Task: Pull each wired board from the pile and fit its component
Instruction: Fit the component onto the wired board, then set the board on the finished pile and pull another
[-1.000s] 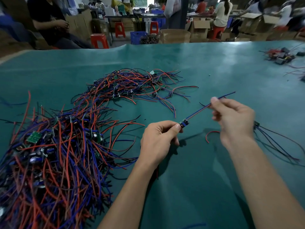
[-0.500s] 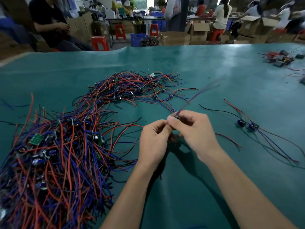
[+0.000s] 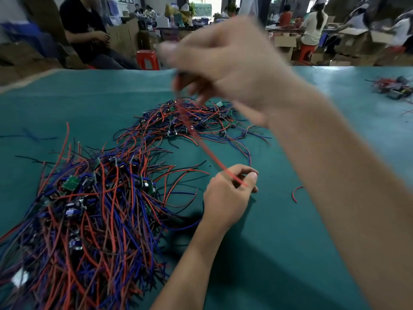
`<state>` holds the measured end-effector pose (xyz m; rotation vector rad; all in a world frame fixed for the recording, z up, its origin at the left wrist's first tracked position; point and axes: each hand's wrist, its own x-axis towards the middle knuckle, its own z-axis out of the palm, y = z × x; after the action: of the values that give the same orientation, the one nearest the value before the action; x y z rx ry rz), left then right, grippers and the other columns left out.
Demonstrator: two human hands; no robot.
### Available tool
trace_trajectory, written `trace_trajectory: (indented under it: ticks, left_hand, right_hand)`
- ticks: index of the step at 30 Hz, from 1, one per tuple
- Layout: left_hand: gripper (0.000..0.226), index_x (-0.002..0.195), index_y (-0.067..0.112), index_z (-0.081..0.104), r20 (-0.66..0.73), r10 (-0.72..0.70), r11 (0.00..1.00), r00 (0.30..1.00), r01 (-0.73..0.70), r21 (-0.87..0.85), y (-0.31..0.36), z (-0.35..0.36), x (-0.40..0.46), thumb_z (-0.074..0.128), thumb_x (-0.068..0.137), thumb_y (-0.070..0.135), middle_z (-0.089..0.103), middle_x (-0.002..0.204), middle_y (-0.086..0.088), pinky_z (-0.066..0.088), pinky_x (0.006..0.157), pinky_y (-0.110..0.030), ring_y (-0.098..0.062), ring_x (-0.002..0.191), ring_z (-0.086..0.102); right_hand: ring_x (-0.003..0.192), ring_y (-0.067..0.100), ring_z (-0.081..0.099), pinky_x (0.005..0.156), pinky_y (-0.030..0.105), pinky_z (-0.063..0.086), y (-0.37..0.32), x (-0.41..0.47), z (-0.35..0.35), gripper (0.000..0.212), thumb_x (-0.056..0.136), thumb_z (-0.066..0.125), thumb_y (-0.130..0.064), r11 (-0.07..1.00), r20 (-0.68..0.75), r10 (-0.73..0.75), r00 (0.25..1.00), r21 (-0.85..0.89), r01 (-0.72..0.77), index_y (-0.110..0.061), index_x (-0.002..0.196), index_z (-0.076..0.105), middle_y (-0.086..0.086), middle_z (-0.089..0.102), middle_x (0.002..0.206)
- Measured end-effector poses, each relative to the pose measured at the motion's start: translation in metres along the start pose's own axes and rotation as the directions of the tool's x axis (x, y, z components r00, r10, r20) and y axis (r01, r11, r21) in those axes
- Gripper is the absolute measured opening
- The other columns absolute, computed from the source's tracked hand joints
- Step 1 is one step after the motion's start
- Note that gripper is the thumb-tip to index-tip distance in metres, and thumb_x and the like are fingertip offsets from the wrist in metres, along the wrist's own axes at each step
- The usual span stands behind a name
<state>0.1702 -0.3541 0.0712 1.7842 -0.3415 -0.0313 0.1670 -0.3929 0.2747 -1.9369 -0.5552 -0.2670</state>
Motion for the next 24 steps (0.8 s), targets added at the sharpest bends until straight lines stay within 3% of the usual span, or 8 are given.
trace_trajectory:
  ticks: [3,5,7,9,11,17,22,24]
  left_hand:
    - [0.018,0.089,0.032,0.070,-0.031,0.003,0.999,1.000,-0.004,-0.041,0.000,-0.001,0.000,0.056,0.085,0.041,0.073,0.071,0.012,0.051,0.072,-0.028,-0.003,0.069,0.065]
    - [0.016,0.091,0.032,0.071,-0.048,-0.027,0.998,0.998,0.025,-0.050,0.000,-0.001,0.001,0.056,0.087,0.036,0.073,0.073,0.014,0.049,0.069,-0.026,0.000,0.067,0.063]
    - [0.015,0.094,0.029,0.071,-0.070,-0.036,0.997,0.997,0.031,-0.072,0.000,-0.001,0.002,0.058,0.088,0.030,0.073,0.073,0.013,0.048,0.068,-0.026,-0.002,0.067,0.063]
    - [0.019,0.095,0.028,0.071,-0.087,-0.032,0.998,0.996,0.028,-0.048,0.000,-0.002,0.003,0.056,0.083,0.031,0.073,0.073,0.012,0.052,0.072,-0.031,-0.006,0.069,0.063]
    - [0.024,0.094,0.028,0.071,-0.089,-0.022,1.000,0.996,0.021,-0.020,0.001,-0.001,0.003,0.053,0.079,0.033,0.073,0.073,0.010,0.056,0.076,-0.037,-0.013,0.071,0.065]
    - [0.021,0.090,0.029,0.070,-0.126,-0.041,0.999,0.991,0.039,-0.018,0.000,-0.002,0.004,0.053,0.078,0.029,0.073,0.071,0.013,0.057,0.081,-0.039,-0.015,0.077,0.068]
    - [0.018,0.090,0.027,0.069,-0.133,-0.040,0.999,0.990,0.037,-0.030,-0.002,-0.002,0.003,0.054,0.081,0.028,0.073,0.071,0.013,0.057,0.078,-0.036,-0.011,0.071,0.067]
    - [0.016,0.089,0.027,0.069,-0.133,-0.044,0.999,0.990,0.040,-0.034,-0.003,-0.001,0.003,0.055,0.083,0.027,0.073,0.071,0.014,0.057,0.076,-0.033,-0.007,0.068,0.066]
  right_hand:
    - [0.043,0.003,0.058,0.046,0.018,0.051,0.027,0.040,0.026,0.049,0.097,0.060,-0.033,0.919,0.204,0.242,0.949,-0.362,-0.157,-0.018,0.051,0.067,-0.011,0.062,0.049]
    - [0.074,0.020,0.071,0.072,0.033,0.061,0.068,0.062,0.019,0.034,0.096,0.062,-0.038,0.800,0.114,0.256,0.960,-0.583,-0.145,-0.011,0.081,0.075,0.005,0.076,0.081]
    - [0.101,0.030,0.069,0.092,0.038,0.057,0.118,0.069,-0.002,0.022,0.093,0.061,-0.026,0.621,-0.028,0.370,0.929,-0.736,-0.270,-0.014,0.104,0.076,0.015,0.074,0.109]
    - [0.117,0.034,0.062,0.103,0.040,0.051,0.162,0.056,-0.023,0.032,0.091,0.057,-0.022,0.414,-0.131,0.525,0.841,-0.824,-0.387,-0.014,0.120,0.069,0.018,0.066,0.127]
    - [0.124,0.035,0.058,0.104,0.039,0.049,0.198,0.036,-0.038,0.036,0.094,0.057,-0.028,0.325,-0.218,0.594,0.774,-0.815,-0.479,-0.014,0.126,0.065,0.018,0.062,0.134]
    - [0.105,0.030,0.066,0.081,0.024,0.043,0.230,0.009,-0.061,0.011,0.088,0.074,-0.033,0.541,-0.489,0.428,0.760,-0.535,-0.649,-0.027,0.081,0.068,0.009,0.071,0.096]
    - [0.093,0.028,0.069,0.080,0.028,0.051,0.217,-0.020,-0.093,0.012,0.073,0.075,-0.031,0.697,-0.736,0.320,0.597,-0.243,-0.674,-0.020,0.074,0.070,0.002,0.072,0.080]
    - [0.090,0.034,0.070,0.084,0.042,0.059,0.208,-0.033,-0.108,0.017,0.063,0.066,-0.030,0.759,-0.788,0.332,0.519,-0.103,-0.642,-0.015,0.073,0.068,0.007,0.073,0.079]
